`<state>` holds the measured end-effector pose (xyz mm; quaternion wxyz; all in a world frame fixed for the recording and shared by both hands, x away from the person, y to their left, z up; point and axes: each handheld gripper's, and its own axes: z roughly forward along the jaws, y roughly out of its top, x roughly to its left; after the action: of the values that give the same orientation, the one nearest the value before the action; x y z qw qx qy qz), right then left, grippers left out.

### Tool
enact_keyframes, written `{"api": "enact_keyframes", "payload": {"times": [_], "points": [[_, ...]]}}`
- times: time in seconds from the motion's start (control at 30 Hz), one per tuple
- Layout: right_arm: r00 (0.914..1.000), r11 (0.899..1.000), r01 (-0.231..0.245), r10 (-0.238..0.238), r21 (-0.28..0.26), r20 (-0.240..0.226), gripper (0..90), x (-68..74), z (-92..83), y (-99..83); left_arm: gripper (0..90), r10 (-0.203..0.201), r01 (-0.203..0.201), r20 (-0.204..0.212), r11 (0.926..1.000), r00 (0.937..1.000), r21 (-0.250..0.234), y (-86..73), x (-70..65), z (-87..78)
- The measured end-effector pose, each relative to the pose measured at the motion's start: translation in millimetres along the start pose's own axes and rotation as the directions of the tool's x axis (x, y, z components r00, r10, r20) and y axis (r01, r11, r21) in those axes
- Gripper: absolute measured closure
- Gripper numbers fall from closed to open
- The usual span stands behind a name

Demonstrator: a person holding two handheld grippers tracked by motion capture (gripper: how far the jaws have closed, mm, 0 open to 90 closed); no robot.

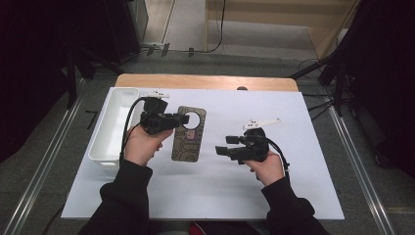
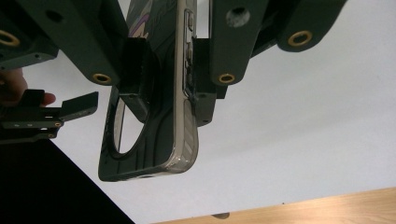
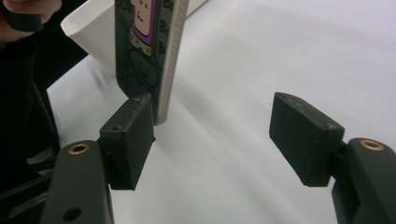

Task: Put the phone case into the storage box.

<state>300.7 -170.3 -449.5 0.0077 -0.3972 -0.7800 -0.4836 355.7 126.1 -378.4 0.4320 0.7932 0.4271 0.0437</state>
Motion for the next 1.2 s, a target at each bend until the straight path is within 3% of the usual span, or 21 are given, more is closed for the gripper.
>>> {"api": "enact_keyframes", "payload": {"times": [0.77,1.2], "points": [[0.9996,1.0,-0.015,0.016,-0.016,0.024,29.0,-8.8,-26.1,-33.3,73.1,-0.013,0.013,0.023,0.9998,0.9996,-0.013,-1.9,7.1,-8.8],[0.9988,1.0,0.009,-0.008,-0.011,0.049,29.0,-11.5,-36.3,-46.7,73.1,-0.021,0.022,0.014,0.9995,0.9997,-0.024,-2.2,13.3,-17.6]]}}
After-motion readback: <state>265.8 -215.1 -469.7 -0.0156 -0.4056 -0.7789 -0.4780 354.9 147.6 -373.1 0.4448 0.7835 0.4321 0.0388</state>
